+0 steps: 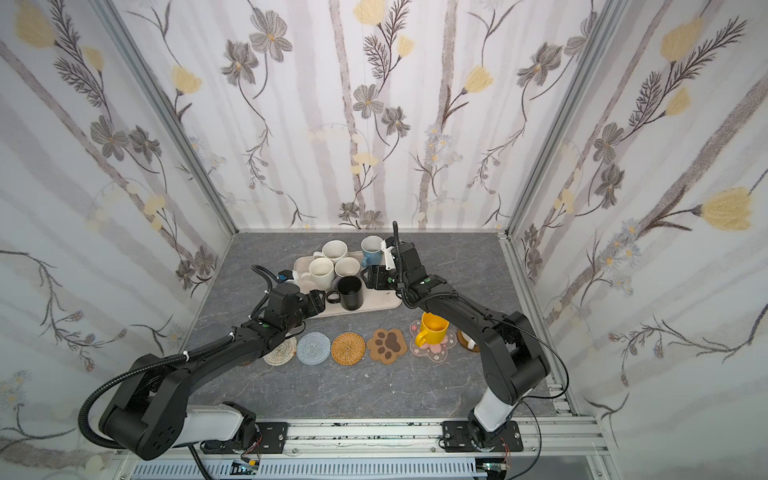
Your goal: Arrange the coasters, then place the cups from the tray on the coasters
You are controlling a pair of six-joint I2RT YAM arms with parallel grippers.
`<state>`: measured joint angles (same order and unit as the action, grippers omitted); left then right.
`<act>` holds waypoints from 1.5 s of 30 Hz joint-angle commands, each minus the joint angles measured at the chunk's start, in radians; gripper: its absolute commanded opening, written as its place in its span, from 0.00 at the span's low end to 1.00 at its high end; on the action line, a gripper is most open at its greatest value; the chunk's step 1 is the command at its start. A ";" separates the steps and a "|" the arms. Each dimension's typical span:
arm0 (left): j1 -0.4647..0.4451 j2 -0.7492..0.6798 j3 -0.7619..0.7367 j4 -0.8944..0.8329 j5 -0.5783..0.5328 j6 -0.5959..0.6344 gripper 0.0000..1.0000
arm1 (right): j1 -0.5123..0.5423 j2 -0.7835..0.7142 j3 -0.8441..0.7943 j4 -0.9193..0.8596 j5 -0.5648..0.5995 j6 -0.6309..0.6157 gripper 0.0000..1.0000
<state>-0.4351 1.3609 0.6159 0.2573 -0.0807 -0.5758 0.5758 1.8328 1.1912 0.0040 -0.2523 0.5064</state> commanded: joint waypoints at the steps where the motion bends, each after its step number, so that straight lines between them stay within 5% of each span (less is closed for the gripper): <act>1: 0.003 0.030 0.021 0.059 -0.001 0.017 0.71 | 0.001 0.028 0.024 0.000 -0.019 -0.017 0.77; 7: 0.006 0.097 0.057 0.074 -0.014 0.015 0.76 | 0.000 0.051 0.040 -0.005 -0.030 -0.024 0.77; 14: 0.016 0.192 0.126 0.071 -0.011 0.009 0.57 | -0.004 0.040 0.039 -0.019 -0.028 -0.032 0.76; 25: 0.024 0.301 0.196 0.064 0.037 0.010 0.47 | -0.021 0.012 0.003 -0.018 -0.030 -0.040 0.75; 45: -0.036 0.232 0.126 0.065 0.053 -0.020 0.34 | -0.028 -0.036 -0.072 0.020 -0.041 -0.030 0.74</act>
<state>-0.4637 1.6062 0.7525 0.3092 -0.0254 -0.5804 0.5488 1.8091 1.1290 -0.0254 -0.2855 0.4774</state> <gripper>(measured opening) 0.343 0.738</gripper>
